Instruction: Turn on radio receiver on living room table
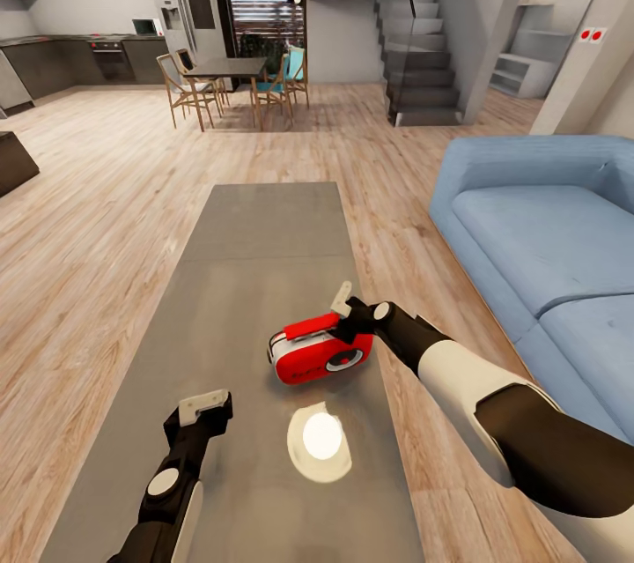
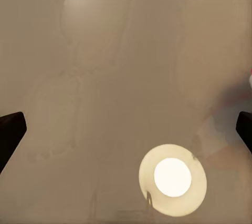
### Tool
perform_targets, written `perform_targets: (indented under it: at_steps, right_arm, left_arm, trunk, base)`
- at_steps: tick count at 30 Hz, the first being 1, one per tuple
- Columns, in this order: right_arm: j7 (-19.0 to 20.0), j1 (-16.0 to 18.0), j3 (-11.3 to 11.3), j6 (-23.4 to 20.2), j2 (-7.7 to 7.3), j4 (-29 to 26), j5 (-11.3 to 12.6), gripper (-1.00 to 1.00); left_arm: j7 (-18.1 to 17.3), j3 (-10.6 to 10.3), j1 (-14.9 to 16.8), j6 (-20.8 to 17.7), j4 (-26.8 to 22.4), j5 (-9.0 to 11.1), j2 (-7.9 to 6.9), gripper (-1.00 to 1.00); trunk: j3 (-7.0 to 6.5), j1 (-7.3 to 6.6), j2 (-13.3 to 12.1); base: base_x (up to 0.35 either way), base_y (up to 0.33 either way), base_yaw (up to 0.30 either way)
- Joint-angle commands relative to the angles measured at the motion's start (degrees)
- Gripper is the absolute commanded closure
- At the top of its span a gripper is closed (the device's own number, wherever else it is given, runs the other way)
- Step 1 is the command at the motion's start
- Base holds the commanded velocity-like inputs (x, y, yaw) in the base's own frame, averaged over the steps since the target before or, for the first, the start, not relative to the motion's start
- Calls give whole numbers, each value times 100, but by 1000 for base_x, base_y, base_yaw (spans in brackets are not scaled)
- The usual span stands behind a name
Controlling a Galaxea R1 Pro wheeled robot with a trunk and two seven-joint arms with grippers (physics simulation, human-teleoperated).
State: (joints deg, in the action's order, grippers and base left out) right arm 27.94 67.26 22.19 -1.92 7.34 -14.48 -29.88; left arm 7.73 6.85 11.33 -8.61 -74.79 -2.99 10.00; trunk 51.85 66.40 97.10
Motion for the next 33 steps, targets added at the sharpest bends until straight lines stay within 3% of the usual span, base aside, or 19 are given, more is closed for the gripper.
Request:
perform_targets:
  at_steps: [1,33]
  right_arm:
    - [1,-2,-4,16,-12,9,-3,100]
    - [63,-2,-4,148,-31,15,-7,100]
  left_arm:
    - [0,0,-3,0,-1,0,0,-100]
    - [0,-15,1,0,8,0,0,-100]
  trunk:
    - [1,0,0]
    - [1,0,0]
  base:
    - [0,0,0]
    - [0,0,0]
